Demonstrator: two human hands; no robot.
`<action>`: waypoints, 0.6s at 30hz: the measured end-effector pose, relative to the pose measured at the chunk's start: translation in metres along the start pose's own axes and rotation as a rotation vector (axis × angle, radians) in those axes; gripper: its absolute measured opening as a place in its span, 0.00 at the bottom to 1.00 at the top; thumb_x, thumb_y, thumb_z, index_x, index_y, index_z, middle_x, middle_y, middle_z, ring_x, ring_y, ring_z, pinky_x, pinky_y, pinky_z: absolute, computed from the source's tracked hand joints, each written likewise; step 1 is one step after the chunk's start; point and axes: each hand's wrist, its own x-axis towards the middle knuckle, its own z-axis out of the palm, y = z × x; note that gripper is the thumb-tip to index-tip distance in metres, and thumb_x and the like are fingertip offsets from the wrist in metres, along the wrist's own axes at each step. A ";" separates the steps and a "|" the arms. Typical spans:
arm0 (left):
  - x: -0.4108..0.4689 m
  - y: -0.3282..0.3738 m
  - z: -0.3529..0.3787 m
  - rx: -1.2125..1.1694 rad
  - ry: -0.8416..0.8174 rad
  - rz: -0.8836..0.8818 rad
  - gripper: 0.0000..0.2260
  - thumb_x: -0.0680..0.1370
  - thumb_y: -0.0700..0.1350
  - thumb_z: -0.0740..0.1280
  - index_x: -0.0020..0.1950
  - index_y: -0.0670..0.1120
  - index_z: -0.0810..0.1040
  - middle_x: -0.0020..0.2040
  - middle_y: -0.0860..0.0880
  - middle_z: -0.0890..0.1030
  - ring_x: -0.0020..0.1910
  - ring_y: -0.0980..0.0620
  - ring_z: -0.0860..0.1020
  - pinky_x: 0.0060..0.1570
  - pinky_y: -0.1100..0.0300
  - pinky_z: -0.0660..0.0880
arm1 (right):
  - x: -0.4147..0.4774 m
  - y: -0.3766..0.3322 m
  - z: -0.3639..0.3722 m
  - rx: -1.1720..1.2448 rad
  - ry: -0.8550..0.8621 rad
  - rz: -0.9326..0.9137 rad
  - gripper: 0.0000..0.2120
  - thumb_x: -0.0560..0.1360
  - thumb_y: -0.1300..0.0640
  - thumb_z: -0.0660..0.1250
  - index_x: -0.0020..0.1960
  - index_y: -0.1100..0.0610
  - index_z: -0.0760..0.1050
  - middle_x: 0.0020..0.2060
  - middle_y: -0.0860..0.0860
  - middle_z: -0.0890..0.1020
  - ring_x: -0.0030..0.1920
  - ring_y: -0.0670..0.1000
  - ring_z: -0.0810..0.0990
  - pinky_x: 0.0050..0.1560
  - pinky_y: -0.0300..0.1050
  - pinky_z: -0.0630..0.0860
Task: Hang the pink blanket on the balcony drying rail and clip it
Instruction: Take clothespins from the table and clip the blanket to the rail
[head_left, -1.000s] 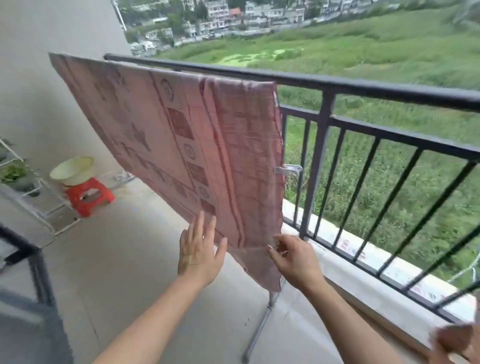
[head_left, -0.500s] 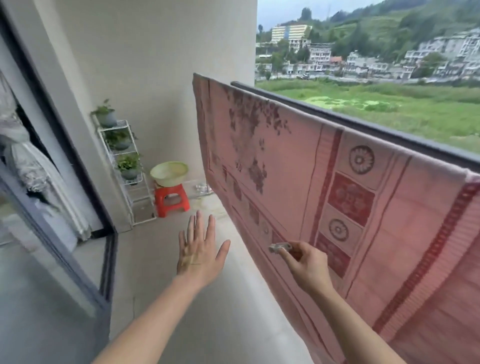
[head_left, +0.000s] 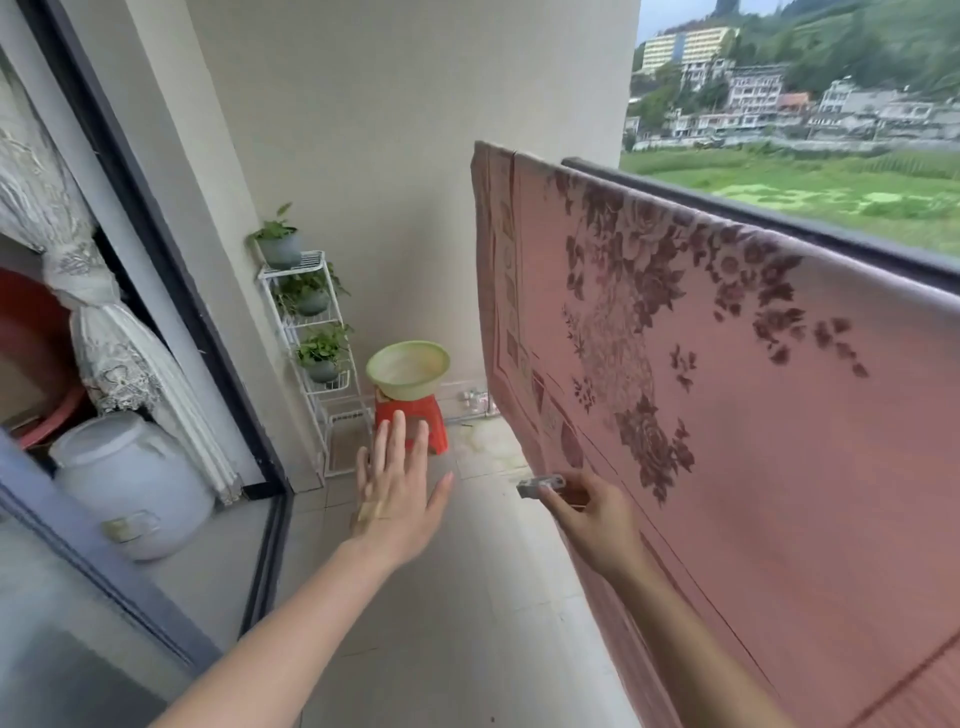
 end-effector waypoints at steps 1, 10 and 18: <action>0.026 -0.003 0.005 -0.002 -0.009 -0.013 0.32 0.81 0.63 0.46 0.80 0.50 0.42 0.79 0.46 0.36 0.78 0.47 0.35 0.75 0.41 0.43 | 0.033 0.005 0.005 0.006 -0.017 0.002 0.04 0.75 0.52 0.72 0.45 0.43 0.84 0.43 0.38 0.86 0.44 0.40 0.85 0.47 0.44 0.82; 0.225 -0.075 0.017 0.052 0.047 -0.112 0.33 0.80 0.66 0.42 0.80 0.50 0.44 0.79 0.46 0.37 0.78 0.48 0.36 0.76 0.42 0.44 | 0.294 -0.005 0.089 -0.014 -0.084 -0.032 0.16 0.70 0.39 0.70 0.52 0.48 0.83 0.45 0.43 0.86 0.46 0.41 0.83 0.51 0.46 0.80; 0.414 -0.176 0.082 0.027 0.043 -0.174 0.33 0.80 0.64 0.43 0.80 0.49 0.43 0.79 0.45 0.36 0.78 0.47 0.36 0.76 0.42 0.44 | 0.491 0.017 0.205 -0.008 -0.086 -0.032 0.05 0.63 0.35 0.69 0.39 0.27 0.77 0.40 0.31 0.82 0.43 0.36 0.82 0.44 0.30 0.75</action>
